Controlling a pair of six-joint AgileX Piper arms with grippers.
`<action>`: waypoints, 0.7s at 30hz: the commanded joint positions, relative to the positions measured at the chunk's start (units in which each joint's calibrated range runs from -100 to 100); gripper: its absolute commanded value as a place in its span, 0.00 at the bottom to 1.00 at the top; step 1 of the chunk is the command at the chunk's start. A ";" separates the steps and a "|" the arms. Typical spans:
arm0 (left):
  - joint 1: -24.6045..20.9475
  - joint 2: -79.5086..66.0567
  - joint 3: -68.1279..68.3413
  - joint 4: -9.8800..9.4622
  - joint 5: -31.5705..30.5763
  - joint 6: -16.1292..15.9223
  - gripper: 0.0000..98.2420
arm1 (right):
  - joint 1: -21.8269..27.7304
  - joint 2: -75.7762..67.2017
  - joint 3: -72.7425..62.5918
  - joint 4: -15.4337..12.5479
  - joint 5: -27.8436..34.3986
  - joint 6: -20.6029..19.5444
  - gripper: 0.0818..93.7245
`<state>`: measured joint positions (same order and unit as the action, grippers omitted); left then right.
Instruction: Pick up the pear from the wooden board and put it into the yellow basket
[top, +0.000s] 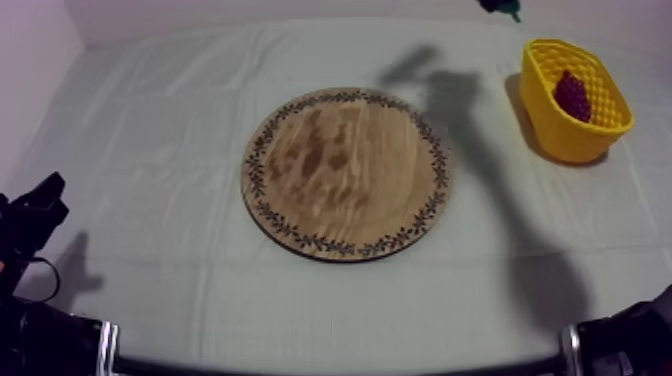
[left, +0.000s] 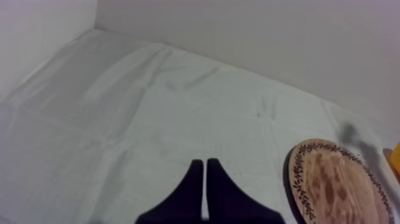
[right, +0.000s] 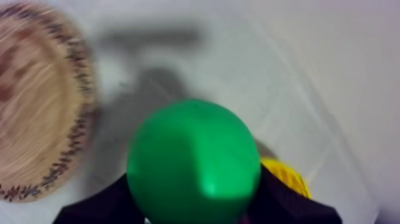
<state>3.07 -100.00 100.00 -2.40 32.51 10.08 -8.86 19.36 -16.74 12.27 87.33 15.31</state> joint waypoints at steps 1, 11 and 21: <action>0.01 0.00 0.00 -0.02 -0.01 0.00 0.00 | 4.69 -0.22 0.95 0.32 -1.18 -1.50 0.40; 0.01 0.00 0.00 -0.02 -0.01 0.00 0.00 | 13.28 -0.63 8.70 1.27 -7.28 -5.89 0.41; 0.01 0.00 0.00 -0.02 -0.01 0.00 0.00 | 15.72 -0.47 22.08 -0.87 -11.50 -8.67 0.46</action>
<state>3.07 -100.00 100.00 -2.40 32.51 10.08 6.82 18.77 3.65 11.52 76.01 6.76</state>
